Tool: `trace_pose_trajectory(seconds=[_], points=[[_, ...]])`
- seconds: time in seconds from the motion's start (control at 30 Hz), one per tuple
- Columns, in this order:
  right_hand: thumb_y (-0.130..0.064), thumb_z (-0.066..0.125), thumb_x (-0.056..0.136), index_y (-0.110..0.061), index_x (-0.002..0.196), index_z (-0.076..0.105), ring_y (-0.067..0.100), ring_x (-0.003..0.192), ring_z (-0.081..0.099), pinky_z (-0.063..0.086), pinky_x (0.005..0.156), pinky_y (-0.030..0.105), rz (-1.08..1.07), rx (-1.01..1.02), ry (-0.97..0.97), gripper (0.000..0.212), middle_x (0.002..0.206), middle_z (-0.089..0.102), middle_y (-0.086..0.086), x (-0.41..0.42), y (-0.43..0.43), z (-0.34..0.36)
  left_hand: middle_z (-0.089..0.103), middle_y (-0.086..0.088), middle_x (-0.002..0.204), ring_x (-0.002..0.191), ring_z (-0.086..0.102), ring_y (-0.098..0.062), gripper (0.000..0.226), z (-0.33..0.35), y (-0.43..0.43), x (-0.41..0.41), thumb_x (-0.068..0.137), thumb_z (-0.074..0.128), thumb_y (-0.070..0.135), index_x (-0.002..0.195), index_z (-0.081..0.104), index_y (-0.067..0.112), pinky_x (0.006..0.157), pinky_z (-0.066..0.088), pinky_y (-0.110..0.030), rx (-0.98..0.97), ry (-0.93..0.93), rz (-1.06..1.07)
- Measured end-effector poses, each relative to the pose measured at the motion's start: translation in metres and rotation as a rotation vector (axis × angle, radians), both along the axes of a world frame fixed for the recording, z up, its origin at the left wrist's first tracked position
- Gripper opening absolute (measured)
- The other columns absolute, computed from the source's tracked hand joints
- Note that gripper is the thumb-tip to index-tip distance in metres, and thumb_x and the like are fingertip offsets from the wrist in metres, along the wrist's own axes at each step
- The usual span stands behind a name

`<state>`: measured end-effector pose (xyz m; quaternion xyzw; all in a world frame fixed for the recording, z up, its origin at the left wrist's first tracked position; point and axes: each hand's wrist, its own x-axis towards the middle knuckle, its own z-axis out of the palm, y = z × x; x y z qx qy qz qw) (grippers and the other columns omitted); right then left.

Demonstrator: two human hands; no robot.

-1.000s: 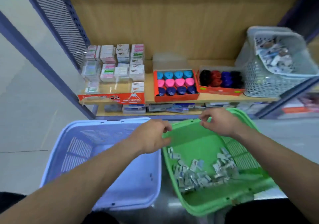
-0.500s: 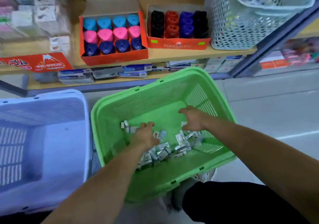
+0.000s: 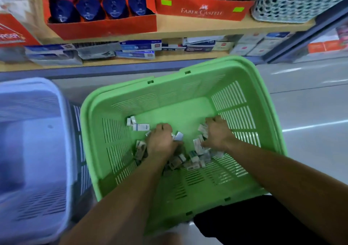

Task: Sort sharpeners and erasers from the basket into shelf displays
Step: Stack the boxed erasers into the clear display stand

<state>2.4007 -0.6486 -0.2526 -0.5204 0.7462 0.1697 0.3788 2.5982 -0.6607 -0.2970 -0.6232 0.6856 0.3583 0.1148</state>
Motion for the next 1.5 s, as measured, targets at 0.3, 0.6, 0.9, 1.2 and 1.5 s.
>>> trace_pose_trajectory(seconds=[0.3, 0.6, 0.9, 1.2, 1.5], points=[[-0.025, 0.091, 0.066, -0.023, 0.117, 0.060, 0.022, 0.095, 0.060, 0.045, 0.080, 0.027, -0.037, 0.011, -0.116, 0.060, 0.115, 0.063, 0.005, -0.006, 0.010, -0.009, 0.061, -0.003, 0.088, 0.082, 0.059, -0.022, 0.037, 0.006, 0.002, -0.007, 0.101, 0.046, 0.051, 0.108, 0.050, 0.015, 0.075, 0.055, -0.041, 0.016, 0.081, -0.036], [-0.033, 0.086, 0.076, -0.024, 0.121, 0.060, 0.019, 0.093, 0.063, 0.049, 0.080, 0.028, 0.075, 0.065, -0.190, 0.052, 0.111, 0.070, -0.002, -0.004, 0.014, -0.005, 0.052, 0.003, 0.083, 0.075, 0.049, -0.014, 0.023, 0.015, 0.024, -0.019, 0.102, 0.052, 0.036, 0.089, 0.053, 0.017, 0.057, 0.032, -0.027, 0.221, 0.440, 0.263], [-0.028, 0.085, 0.078, -0.024, 0.120, 0.063, 0.019, 0.095, 0.062, 0.047, 0.081, 0.028, 0.126, 0.129, -0.264, 0.047, 0.113, 0.070, 0.001, -0.002, 0.011, -0.005, 0.062, -0.005, 0.115, 0.100, 0.057, -0.022, 0.045, 0.014, 0.030, -0.021, 0.087, 0.077, 0.023, 0.124, 0.053, 0.012, 0.082, 0.049, -0.033, 0.366, 0.370, 0.216], [-0.032, 0.086, 0.073, -0.028, 0.111, 0.061, 0.020, 0.093, 0.064, 0.052, 0.082, 0.032, 0.142, 0.152, -0.291, 0.045, 0.105, 0.069, -0.002, 0.002, 0.012, -0.007, 0.061, 0.005, 0.099, 0.096, 0.058, -0.019, 0.037, 0.012, 0.029, -0.019, 0.083, 0.080, 0.024, 0.111, 0.056, 0.018, 0.073, 0.039, -0.029, 0.317, 0.341, 0.100], [-0.015, 0.080, 0.085, -0.025, 0.114, 0.062, 0.011, 0.093, 0.069, 0.054, 0.080, 0.029, -0.223, 0.075, -0.532, 0.035, 0.104, 0.070, -0.006, 0.003, -0.002, -0.001, 0.066, 0.000, 0.115, 0.091, 0.067, -0.013, 0.056, 0.019, 0.008, -0.009, 0.082, 0.080, 0.009, 0.129, 0.054, 0.024, 0.067, 0.053, -0.023, 0.502, 0.702, 0.734]])
